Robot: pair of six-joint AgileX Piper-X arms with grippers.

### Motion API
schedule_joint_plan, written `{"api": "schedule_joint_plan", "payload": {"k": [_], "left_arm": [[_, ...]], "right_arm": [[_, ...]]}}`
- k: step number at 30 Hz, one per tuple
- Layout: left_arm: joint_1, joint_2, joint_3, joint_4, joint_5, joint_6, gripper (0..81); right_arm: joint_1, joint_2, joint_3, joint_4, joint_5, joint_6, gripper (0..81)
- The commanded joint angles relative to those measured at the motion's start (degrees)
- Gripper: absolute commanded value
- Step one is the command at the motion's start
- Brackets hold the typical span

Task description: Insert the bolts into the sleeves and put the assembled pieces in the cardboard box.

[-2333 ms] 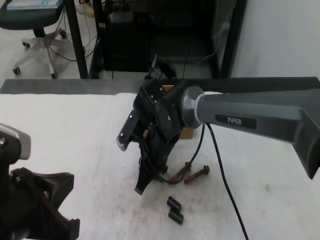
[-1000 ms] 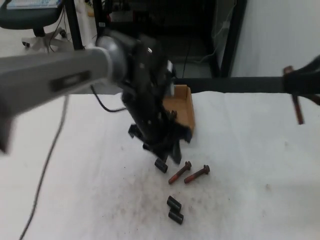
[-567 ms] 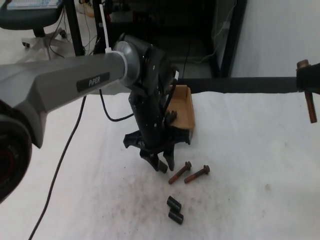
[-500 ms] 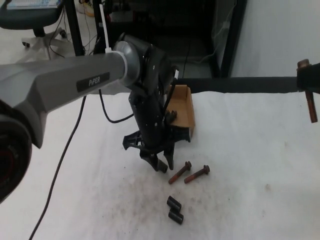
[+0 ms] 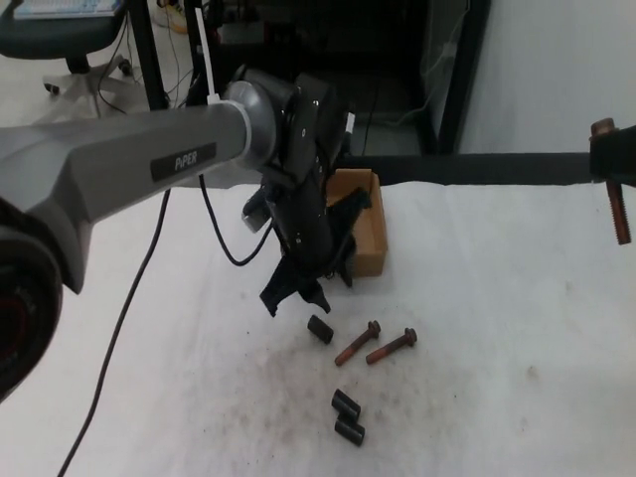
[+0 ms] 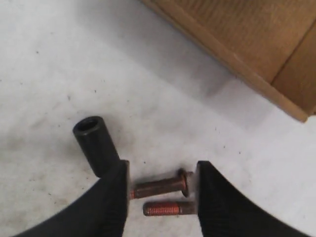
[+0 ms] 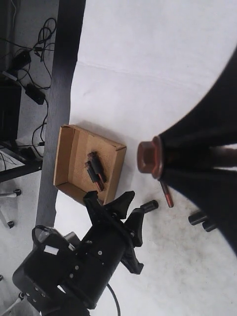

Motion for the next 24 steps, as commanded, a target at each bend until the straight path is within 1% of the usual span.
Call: {"api": "schedule_joint_plan", "payload": {"k": [1, 4, 8, 12, 18, 24], "left_arm": [[-0.42, -0.42, 0.08, -0.2, -2.45, -1.89, 40.5], [-1.0, -0.42, 0.77, -0.2, -3.5, -3.88, 40.5], [-1.7, -0.42, 2.42, 0.2, -3.23, -9.1, 40.5], [-2.31, -0.42, 4.44, 1.23, -2.83, -12.1, 40.5], [-2.26, -0.42, 5.03, 0.59, -2.84, -13.41, 40.5], [-2.26, -0.18, 5.03, 0.26, -6.05, -15.7, 40.5]], "right_arm": [[-0.12, -0.63, -0.04, -0.1, -0.67, 0.07, 0.8], [-0.12, -0.63, -0.04, -0.1, -0.67, 0.07, 0.8], [-0.12, -0.61, -0.04, -0.95, -0.67, -0.03, 0.8], [-0.12, -0.61, -0.04, -1.06, -0.67, -0.03, 0.8], [-0.12, -0.61, -0.04, -1.06, -0.67, -0.03, 0.8], [-0.12, -0.61, -0.04, -1.06, -0.67, -0.03, 0.8]]}}
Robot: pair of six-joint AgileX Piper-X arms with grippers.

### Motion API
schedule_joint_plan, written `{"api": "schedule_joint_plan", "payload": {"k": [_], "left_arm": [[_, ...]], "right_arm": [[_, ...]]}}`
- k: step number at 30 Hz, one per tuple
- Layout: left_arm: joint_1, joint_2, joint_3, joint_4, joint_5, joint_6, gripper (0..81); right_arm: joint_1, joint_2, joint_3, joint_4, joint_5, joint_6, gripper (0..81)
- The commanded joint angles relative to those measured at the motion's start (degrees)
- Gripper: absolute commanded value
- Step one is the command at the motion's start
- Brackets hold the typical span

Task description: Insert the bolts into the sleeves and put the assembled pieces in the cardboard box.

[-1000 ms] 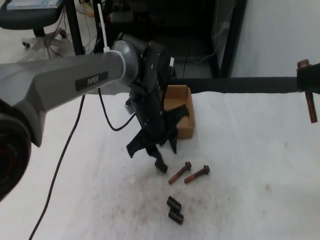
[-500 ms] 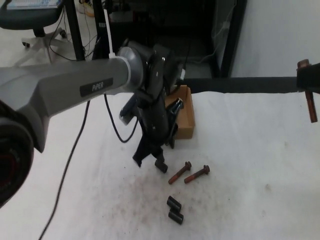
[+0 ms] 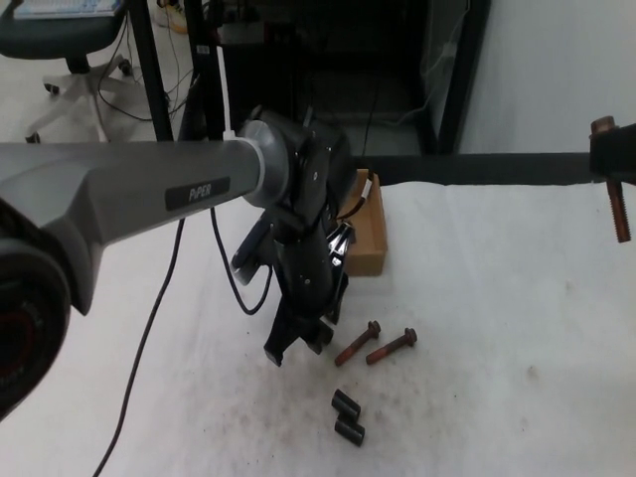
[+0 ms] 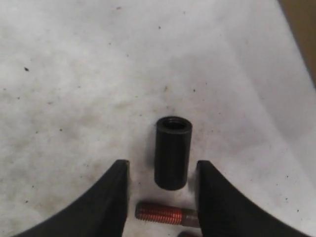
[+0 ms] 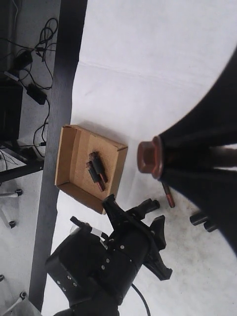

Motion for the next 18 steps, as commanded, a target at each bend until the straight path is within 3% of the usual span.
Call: {"api": "schedule_joint_plan", "payload": {"k": [1, 11, 13, 16, 17, 18], "left_arm": [[-0.18, 0.03, -0.03, -0.59, -1.86, -0.85, 40.5], [-0.18, 0.75, -0.03, -2.9, -2.11, -2.54, 39.3], [-0.18, 0.75, -0.03, -2.97, -2.11, -3.65, 32.0], [-0.18, 0.75, -0.03, -2.54, -2.11, -4.87, 4.8], [-0.18, 0.75, -0.03, -2.42, -2.11, -4.85, 0.1], [-0.18, 0.75, -0.03, -2.26, -2.11, -4.87, 0.4]], "right_arm": [[-0.12, -0.61, -0.04, -0.84, -0.67, -0.03, 0.8], [-0.12, -0.61, -0.04, -0.84, -0.67, -0.03, 0.8], [-0.12, -0.61, -0.04, -0.68, -0.67, -0.39, 0.8], [-0.12, -0.61, -0.04, -0.68, -0.67, -0.39, 0.8], [-0.12, -0.61, -0.04, -0.68, -0.67, -0.39, 0.8], [-0.12, -0.61, -0.04, -0.68, -0.67, -0.39, 0.8]]}}
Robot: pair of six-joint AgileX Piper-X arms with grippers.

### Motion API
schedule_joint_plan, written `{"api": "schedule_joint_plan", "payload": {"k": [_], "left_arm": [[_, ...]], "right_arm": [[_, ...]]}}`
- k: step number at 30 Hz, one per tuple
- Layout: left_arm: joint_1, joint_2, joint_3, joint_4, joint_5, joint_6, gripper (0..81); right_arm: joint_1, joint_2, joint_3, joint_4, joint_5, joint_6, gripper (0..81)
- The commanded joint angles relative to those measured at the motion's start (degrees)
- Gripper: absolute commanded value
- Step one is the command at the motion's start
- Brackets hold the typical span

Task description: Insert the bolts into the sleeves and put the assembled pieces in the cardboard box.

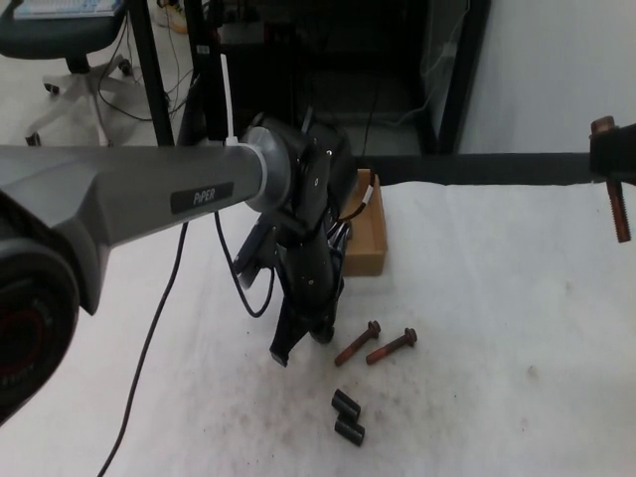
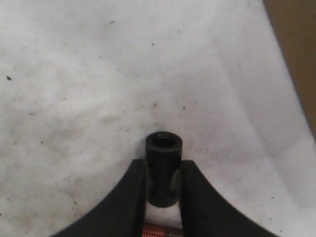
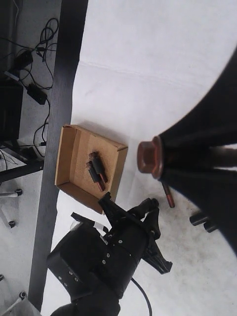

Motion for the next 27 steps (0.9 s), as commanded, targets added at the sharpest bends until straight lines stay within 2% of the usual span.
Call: {"api": "schedule_joint_plan", "payload": {"k": [1, 4, 6, 10, 13, 16, 19, 23, 27], "left_arm": [[-0.18, -0.19, -0.03, 0.37, -1.08, -0.57, 0.4], [-0.18, -0.19, -0.03, 0.38, -1.08, -0.4, 0.4], [-0.04, -0.35, -0.14, 0.05, -1.08, 2.94, 0.4], [0.53, -1.08, -0.99, 0.03, -1.08, 27.82, 0.4], [1.17, -2.89, -1.07, 1.17, -1.08, 42.55, 0.4], [1.19, -5.99, -1.07, 2.98, -1.08, 64.7, 0.4], [1.19, -8.76, -1.07, 7.82, -1.08, 82.47, 0.4], [1.42, -10.07, -1.07, 18.34, -1.08, 99.6, 0.4], [2.16, -9.17, -0.44, 26.42, -1.08, 107.0, 0.4]], "right_arm": [[-0.12, -0.61, -0.04, -0.68, -0.67, 0.0, 0.8], [-0.12, -0.61, -0.04, -0.68, -0.67, 0.0, 0.8], [-0.12, -0.61, -0.04, -0.68, -0.67, 0.0, 0.8], [-0.12, -0.61, -0.04, -0.68, -0.67, 0.0, 0.8], [-0.12, -0.61, -0.04, -0.68, -0.67, 0.0, 0.8], [-0.12, -0.61, -0.04, -0.68, -0.67, 0.0, 0.8], [-0.12, -0.61, -0.04, -1.05, -0.67, 0.0, 0.8], [-0.12, -0.61, -0.04, -1.2, -0.67, 0.0, 0.8], [-0.12, -0.61, -0.04, -1.19, -1.6, 0.37, 0.8]]}}
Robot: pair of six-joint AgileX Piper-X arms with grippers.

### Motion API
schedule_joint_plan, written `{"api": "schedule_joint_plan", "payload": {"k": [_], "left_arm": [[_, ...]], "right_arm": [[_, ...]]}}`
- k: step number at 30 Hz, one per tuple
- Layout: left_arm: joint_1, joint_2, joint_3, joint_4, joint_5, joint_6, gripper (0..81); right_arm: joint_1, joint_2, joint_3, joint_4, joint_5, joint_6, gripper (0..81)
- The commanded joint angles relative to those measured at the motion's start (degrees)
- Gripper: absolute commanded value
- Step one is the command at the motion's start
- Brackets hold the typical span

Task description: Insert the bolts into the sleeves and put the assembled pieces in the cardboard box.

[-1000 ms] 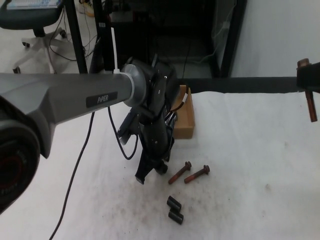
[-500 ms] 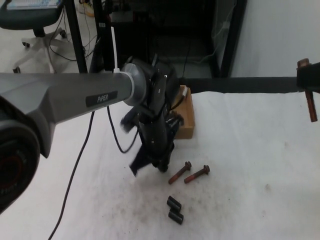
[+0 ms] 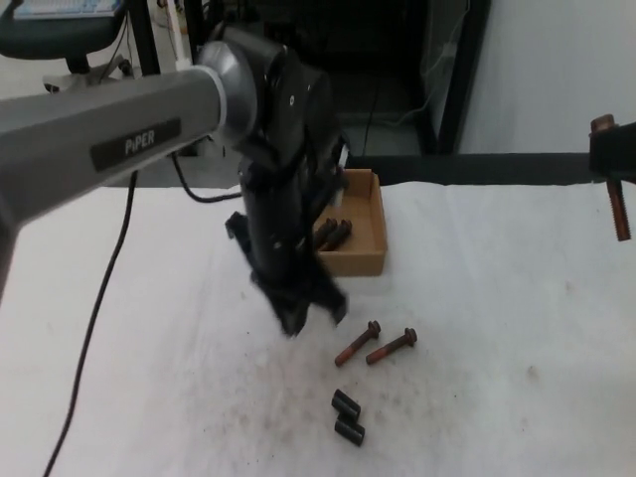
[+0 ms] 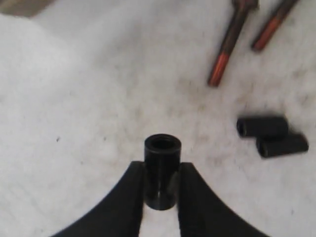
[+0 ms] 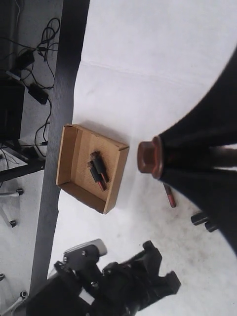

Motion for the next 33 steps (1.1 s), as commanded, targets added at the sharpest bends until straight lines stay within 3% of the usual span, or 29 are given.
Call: {"api": "schedule_joint_plan", "payload": {"k": [1, 6, 23, 25, 30, 33], "left_arm": [[1.03, 0.58, 0.77, 7.34, -0.62, 8.45, 0.4], [1.43, 1.38, 2.96, 4.61, -0.62, 12.58, 0.4], [1.13, 1.36, 14.23, -9.28, -0.2, 10.87, 1.3], [1.13, 1.36, 15.43, -10.54, -0.2, 10.24, 5.8], [1.13, 1.36, 16.21, -11.01, -0.2, 10.51, 27.5], [1.13, 1.36, 16.21, -11.21, -0.2, 10.51, 33.2]], "right_arm": [[-0.12, -0.61, -0.04, -0.81, -1.34, 0.16, 0.8], [-0.04, -0.61, -0.04, -0.81, -2.73, 0.27, 0.8], [-0.04, -0.61, -0.04, -1.27, -2.74, 3.57, 0.8], [-0.04, -0.61, -0.04, -1.27, -2.74, 3.57, 0.8], [-0.04, -0.61, -0.04, -1.24, -3.02, 3.57, 0.8], [-0.04, -0.61, -0.04, -1.24, -3.02, 3.57, 0.8]]}}
